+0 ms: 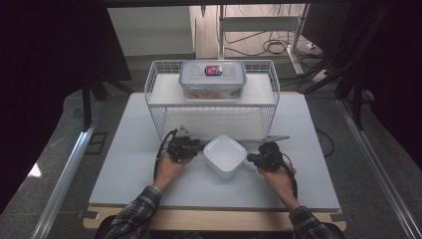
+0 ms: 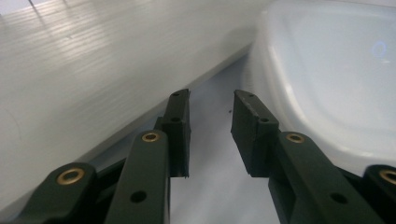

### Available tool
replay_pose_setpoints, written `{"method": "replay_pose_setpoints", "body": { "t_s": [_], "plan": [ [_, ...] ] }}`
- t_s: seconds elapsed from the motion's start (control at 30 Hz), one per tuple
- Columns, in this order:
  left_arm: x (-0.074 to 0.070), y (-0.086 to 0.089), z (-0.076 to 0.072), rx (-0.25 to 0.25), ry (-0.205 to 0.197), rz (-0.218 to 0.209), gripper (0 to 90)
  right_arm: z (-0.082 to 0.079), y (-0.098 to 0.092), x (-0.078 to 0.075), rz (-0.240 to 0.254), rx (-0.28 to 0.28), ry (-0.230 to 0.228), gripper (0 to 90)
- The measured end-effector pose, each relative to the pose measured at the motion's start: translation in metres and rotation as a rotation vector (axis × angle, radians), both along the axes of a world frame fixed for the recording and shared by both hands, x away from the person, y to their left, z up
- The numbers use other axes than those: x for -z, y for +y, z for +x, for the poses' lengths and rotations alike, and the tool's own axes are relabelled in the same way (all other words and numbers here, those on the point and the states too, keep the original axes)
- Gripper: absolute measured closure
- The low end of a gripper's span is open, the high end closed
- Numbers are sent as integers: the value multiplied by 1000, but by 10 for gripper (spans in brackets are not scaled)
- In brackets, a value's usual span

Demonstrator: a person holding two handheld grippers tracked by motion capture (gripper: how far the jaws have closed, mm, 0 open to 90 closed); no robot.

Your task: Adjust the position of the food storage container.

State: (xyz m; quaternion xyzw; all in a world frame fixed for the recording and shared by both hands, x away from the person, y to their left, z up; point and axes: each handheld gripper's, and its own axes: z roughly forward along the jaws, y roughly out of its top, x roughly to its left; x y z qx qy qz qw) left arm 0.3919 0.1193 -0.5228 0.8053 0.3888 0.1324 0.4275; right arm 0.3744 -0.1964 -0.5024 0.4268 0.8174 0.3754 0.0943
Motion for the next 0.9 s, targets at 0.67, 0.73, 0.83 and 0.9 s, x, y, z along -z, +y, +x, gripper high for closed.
{"method": "replay_pose_setpoints", "body": {
  "t_s": [0.67,0.73,0.83,0.9],
  "plan": [
    [-6,20,-69,37,86,21,651,-19,22,-2,-30,-112,-3,870],
    [-7,20,-75,41,84,22,653,-28,23,-5,-31,-135,-9,871],
    [-6,19,-81,49,90,18,656,-29,24,-6,-34,-135,-15,873],
    [-7,18,-85,45,85,26,659,-28,26,-5,-31,-129,-13,879]
  ]
}}
